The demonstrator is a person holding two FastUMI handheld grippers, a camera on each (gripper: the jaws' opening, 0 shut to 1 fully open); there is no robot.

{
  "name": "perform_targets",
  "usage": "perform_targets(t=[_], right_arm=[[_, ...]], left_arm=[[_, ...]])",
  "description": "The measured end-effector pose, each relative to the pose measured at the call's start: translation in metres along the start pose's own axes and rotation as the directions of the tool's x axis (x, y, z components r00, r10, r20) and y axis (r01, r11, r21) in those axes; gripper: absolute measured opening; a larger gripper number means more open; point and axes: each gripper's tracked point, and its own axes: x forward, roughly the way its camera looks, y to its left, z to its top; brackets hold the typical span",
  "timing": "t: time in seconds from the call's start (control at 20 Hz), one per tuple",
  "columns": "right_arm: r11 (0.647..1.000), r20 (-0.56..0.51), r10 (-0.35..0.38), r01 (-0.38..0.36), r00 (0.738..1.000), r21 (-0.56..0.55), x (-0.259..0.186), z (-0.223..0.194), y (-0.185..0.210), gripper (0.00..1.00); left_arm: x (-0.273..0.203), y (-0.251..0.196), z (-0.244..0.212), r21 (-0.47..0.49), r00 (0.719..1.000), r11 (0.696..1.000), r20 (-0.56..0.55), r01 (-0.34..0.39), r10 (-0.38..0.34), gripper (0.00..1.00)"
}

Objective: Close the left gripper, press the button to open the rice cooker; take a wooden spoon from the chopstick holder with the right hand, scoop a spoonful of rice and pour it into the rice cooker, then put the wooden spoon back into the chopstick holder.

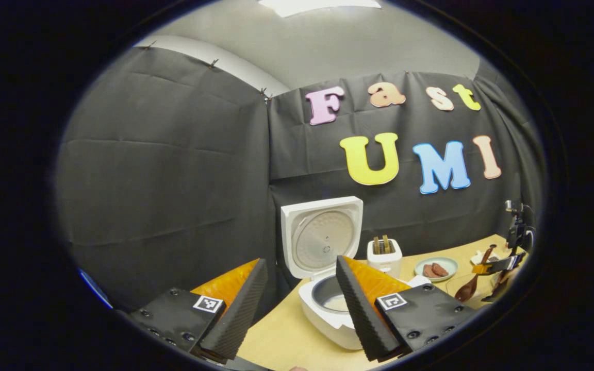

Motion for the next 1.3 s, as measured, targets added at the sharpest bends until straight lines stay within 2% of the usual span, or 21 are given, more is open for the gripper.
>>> perform_targets(t=[0.05,0.4,0.75,0.9,0.95,1.0,1.05,1.1,1.3], right_arm=[[1.000,-0.005,0.010,-0.010,1.000,0.011,0.000,-0.004,0.006,0.17],[0.993,-0.046,0.088,-0.084,0.995,0.087,-0.007,-0.019,0.039,0.17],[0.948,-0.100,0.169,-0.134,0.981,0.289,-0.020,-0.033,0.047,0.17],[0.903,-0.114,0.197,-0.135,0.974,0.408,-0.023,-0.035,0.036,0.17],[0.883,-0.117,0.202,-0.129,0.972,0.451,-0.024,-0.037,0.029,0.17],[0.861,-0.116,0.208,-0.125,0.971,0.493,-0.025,-0.038,0.023,0.17],[0.838,-0.113,0.214,-0.123,0.970,0.532,-0.027,-0.038,0.018,0.17],[0.813,-0.107,0.224,-0.125,0.969,0.569,-0.027,-0.037,0.012,0.17],[0.728,-0.075,0.250,-0.136,0.965,0.672,-0.033,-0.033,-0.003,0.17]], left_arm=[[0.001,-0.001,-0.002,0.000,1.000,1.000,-0.002,0.001,-0.001,0.89],[0.007,-0.004,-0.006,-0.025,1.000,1.000,-0.005,0.012,-0.013,0.89],[0.004,-0.009,-0.011,-0.049,1.000,0.999,-0.012,0.022,-0.023,0.89],[0.004,-0.014,-0.009,-0.049,0.999,0.998,-0.007,0.034,-0.035,0.89],[0.004,-0.017,-0.008,-0.048,0.999,0.998,-0.005,0.039,-0.039,0.93],[0.004,-0.019,-0.005,-0.046,0.999,0.998,-0.003,0.044,-0.044,0.89],[0.003,-0.023,-0.006,-0.043,0.999,0.998,0.000,0.049,-0.049,0.93],[0.003,-0.025,-0.004,-0.040,0.999,0.998,0.002,0.055,-0.055,0.89],[0.001,-0.034,-0.001,-0.032,0.997,0.997,0.002,0.073,-0.073,0.89]])
